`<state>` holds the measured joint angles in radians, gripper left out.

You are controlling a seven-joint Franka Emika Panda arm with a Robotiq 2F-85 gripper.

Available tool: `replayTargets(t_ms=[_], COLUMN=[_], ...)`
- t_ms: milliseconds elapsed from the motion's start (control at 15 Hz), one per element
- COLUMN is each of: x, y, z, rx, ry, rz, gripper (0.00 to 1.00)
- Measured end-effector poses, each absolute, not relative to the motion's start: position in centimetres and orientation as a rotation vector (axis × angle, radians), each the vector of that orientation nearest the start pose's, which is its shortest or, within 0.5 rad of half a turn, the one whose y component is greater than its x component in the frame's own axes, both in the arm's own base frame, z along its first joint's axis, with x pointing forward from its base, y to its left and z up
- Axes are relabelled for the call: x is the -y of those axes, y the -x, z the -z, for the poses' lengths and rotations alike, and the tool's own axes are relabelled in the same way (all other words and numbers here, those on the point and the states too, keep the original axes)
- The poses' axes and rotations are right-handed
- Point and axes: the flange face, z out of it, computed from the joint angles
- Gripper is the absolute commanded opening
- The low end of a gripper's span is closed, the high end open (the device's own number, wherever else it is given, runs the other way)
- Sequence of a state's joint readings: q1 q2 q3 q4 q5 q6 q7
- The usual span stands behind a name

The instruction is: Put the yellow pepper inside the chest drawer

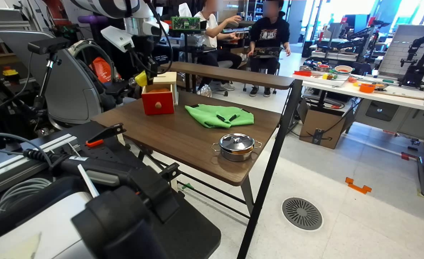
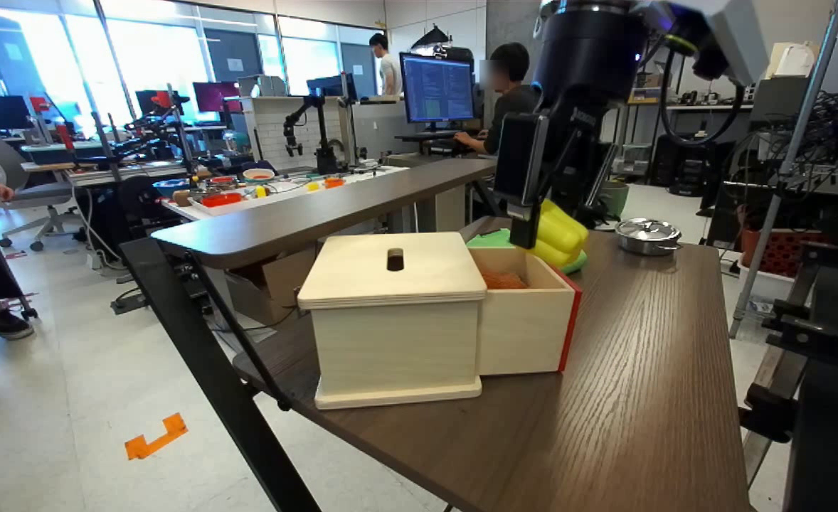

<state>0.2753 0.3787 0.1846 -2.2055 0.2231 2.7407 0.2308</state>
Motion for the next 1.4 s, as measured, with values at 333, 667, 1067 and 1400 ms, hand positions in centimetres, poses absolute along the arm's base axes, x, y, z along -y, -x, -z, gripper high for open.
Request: replayTargets(t_ms=[333,667,1067,1400], x=[-21.9,-21.5,-21.8,-22.1], y=[-52.6,-52.6,-53.2,-54.1], z=[-22.2,-21.1,-19.9,-20.0], rx=[-0.074,-0.109,-0.143,-0.16], ry=[2.935,2.939,2.936,2.926], rz=[0.136,0.108,0.089,0.102], gripper=[0.27,0.27,0.27,0.27])
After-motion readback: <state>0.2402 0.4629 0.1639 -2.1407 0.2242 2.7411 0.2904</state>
